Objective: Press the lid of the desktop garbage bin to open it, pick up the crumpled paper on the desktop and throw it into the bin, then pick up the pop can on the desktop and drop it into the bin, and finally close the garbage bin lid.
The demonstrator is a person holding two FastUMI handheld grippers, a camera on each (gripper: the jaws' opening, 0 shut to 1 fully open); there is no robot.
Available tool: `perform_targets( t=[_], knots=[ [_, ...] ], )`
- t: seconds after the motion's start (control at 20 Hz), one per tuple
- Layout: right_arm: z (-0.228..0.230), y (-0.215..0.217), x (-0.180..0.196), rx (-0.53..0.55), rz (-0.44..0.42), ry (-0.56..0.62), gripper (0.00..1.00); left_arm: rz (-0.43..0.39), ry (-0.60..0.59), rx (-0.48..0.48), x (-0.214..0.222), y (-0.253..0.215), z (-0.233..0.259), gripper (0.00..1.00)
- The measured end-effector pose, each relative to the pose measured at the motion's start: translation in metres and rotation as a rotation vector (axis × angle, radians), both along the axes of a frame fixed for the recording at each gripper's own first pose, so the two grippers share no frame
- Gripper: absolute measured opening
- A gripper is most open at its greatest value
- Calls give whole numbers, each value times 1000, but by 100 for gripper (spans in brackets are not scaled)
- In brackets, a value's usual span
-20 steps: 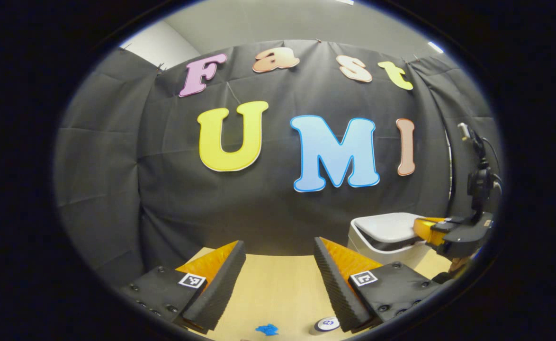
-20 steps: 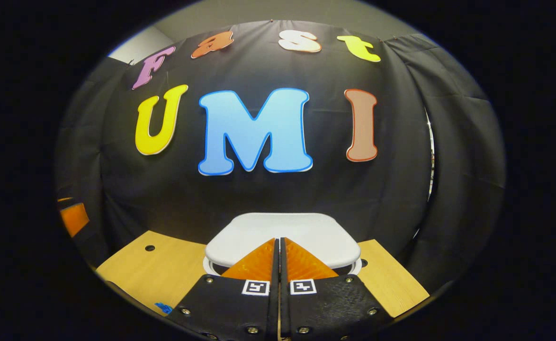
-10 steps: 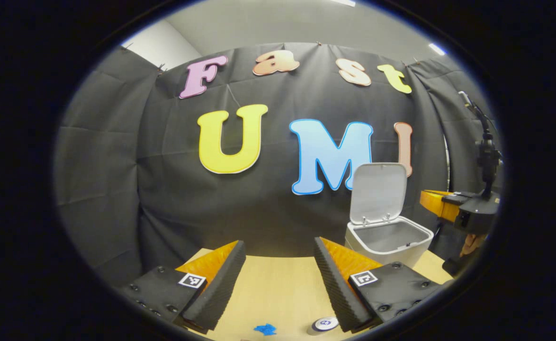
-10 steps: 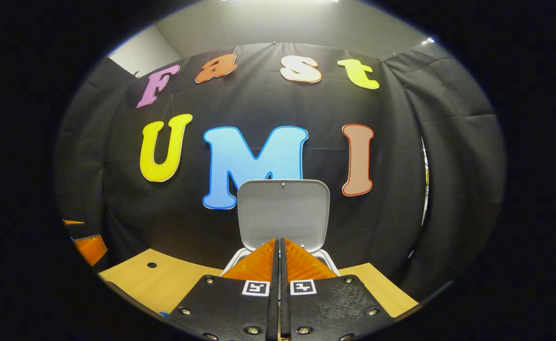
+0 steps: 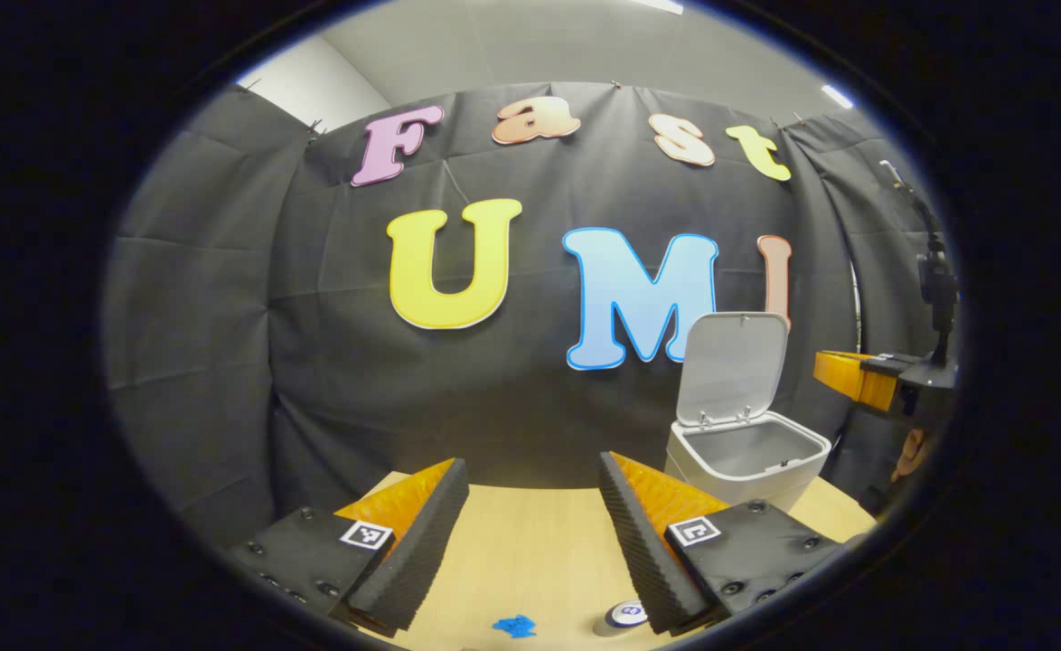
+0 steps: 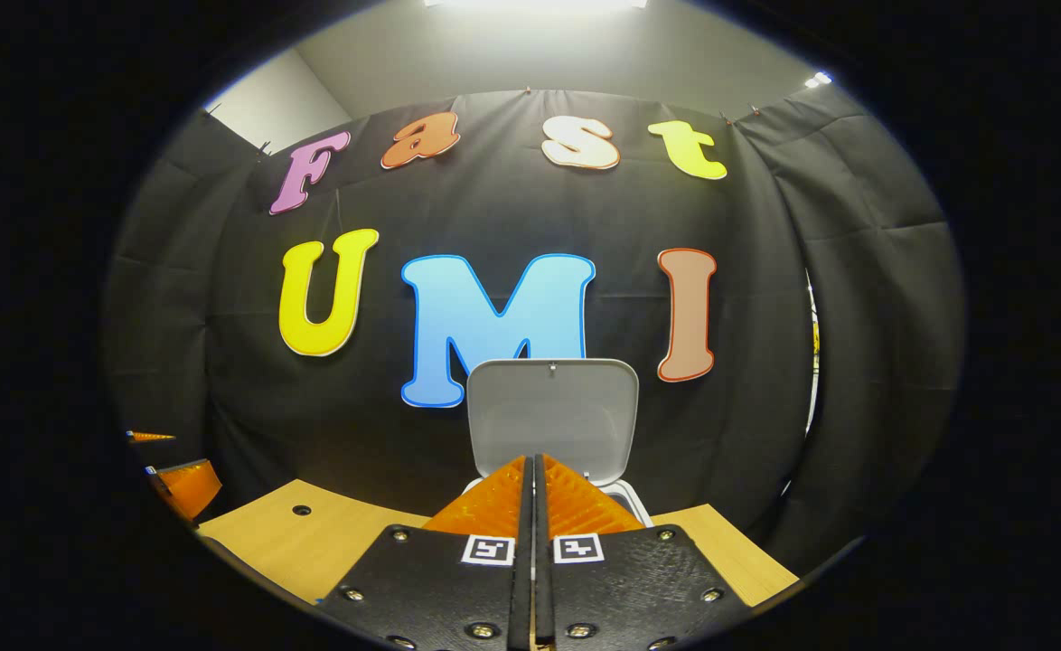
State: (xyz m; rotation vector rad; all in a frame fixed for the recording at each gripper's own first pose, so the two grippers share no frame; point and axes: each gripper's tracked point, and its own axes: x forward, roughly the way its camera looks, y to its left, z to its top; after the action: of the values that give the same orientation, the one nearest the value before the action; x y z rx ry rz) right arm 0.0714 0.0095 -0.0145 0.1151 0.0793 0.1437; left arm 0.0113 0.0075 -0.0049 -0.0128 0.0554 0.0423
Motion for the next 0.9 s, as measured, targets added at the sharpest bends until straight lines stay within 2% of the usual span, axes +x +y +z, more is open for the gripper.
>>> perform_targets(
  t=[0.25,0.3,0.4,0.55,0.6,0.7,0.9],
  knots=[
    [7,1,-5,21,2,-12,3,-38,-4,6,1,2,-15,95],
    [9,-1,-6,27,-3,-12,11,-44,-4,18,1,2,-18,95],
    [13,-1,-8,37,-3,-16,20,-53,6,23,0,4,-31,95],
    [17,-2,-12,28,-3,-21,40,-67,16,-13,-2,2,-50,95],
    [17,-2,-13,23,-3,-23,51,-70,28,-21,-3,2,-59,95],
    [21,-2,-16,12,-6,-26,60,-69,51,-25,-2,5,-80,95],
    [29,-6,-21,-21,-23,-33,62,-77,115,-12,0,9,-130,95]
  ],
)
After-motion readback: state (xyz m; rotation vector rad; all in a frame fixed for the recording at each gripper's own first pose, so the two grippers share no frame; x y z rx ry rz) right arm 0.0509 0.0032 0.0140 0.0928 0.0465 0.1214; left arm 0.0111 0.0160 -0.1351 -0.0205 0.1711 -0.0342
